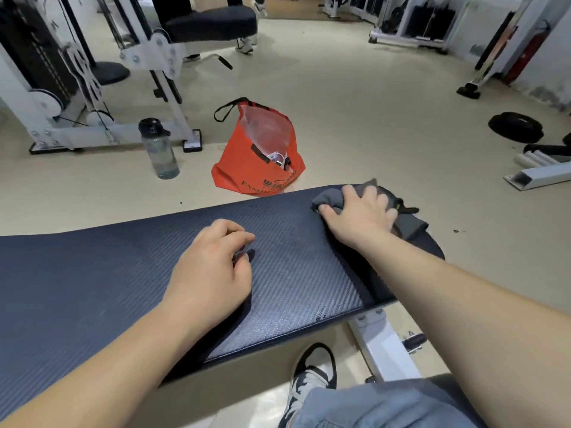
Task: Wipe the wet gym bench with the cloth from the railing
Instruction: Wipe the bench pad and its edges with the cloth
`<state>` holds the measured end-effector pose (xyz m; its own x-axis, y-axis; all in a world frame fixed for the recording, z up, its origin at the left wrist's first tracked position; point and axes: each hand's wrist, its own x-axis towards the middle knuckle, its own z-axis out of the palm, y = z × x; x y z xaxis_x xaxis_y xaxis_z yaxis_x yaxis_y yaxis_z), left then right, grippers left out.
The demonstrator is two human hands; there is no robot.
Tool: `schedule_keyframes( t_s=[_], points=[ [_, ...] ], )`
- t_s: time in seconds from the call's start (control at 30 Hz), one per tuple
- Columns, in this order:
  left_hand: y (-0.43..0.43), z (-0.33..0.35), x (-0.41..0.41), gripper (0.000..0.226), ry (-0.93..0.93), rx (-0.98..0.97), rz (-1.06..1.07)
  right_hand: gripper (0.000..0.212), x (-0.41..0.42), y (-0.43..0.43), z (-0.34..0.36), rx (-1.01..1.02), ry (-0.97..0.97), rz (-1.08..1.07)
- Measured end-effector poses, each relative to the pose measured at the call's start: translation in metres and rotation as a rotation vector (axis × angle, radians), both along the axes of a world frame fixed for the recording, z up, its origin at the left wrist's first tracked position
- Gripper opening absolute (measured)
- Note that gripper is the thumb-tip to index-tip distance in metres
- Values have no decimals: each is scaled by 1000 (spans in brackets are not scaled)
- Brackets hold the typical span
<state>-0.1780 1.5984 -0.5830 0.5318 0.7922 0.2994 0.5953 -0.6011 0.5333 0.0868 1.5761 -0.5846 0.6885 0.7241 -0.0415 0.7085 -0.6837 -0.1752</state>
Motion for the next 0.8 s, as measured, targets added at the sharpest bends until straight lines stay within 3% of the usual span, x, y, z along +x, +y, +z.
schedule_keyframes(
  t_s=[0.13, 0.23, 0.3, 0.4, 0.53, 0.63, 0.8],
  points=[
    [10, 2, -26, 29, -4, 14, 53, 58, -87, 11, 7, 1, 39, 571],
    [20, 1, -33, 28, -26, 10, 88, 58, -94, -8, 9, 1, 113, 946],
    [20, -1, -32, 27, -29, 2, 86, 66, -65, -13, 9, 14, 91, 897],
    [13, -2, -24, 27, -19, 0, 35, 66, -5, -20, 8, 40, -4, 481],
    [4, -3, -16, 29, 18, -4, -33, 65, 35, -48, 16, -117, -62, 44],
    [-1, -2, -16, 29, 29, 0, -49, 62, -7, -60, 28, -260, -34, 97],
    [-7, -1, -14, 29, 21, 6, -73, 59, -120, -81, 38, -346, -8, 434]
  ],
)
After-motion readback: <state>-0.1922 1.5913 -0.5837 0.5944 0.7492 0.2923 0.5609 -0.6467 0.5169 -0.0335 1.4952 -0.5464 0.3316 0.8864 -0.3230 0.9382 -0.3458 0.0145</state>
